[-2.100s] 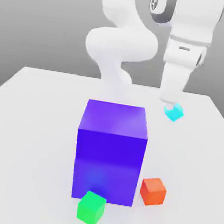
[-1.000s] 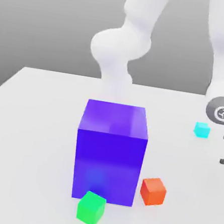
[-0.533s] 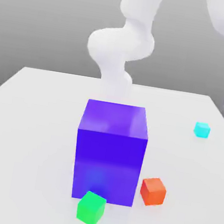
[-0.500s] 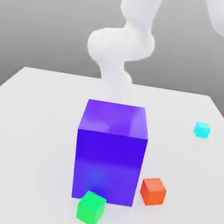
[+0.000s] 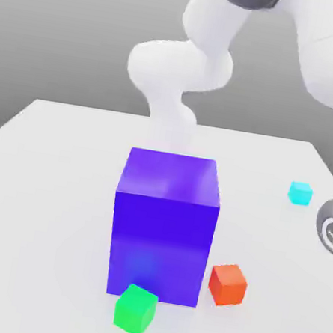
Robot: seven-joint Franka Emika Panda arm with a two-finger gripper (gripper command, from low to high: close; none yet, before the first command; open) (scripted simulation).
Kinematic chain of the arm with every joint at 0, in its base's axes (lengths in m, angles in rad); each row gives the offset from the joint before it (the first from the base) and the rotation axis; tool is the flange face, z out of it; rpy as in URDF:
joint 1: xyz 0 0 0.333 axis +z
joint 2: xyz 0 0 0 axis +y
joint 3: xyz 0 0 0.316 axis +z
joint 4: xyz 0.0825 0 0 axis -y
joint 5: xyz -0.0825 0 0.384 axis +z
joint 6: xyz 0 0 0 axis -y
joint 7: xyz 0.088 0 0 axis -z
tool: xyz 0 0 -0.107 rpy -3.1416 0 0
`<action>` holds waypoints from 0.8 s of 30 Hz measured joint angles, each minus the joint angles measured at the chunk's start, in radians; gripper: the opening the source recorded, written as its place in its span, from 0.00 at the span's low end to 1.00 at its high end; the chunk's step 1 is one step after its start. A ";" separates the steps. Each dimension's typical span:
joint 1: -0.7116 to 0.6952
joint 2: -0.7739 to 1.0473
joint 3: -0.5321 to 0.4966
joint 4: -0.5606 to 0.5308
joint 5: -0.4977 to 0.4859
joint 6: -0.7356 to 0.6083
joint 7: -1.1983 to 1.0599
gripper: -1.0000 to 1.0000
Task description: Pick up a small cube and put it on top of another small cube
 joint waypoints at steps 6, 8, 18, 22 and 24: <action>-0.037 -0.177 -0.051 -0.105 0.051 -0.070 0.088 0.00; -0.055 -0.228 -0.098 -0.164 0.077 -0.063 0.160 0.00; -0.167 -0.480 -0.325 -0.462 0.109 -0.020 0.601 0.00; -0.261 -0.557 -0.383 -0.567 0.090 0.011 0.781 0.00; -0.258 -0.508 -0.370 -0.576 0.131 0.067 0.771 0.00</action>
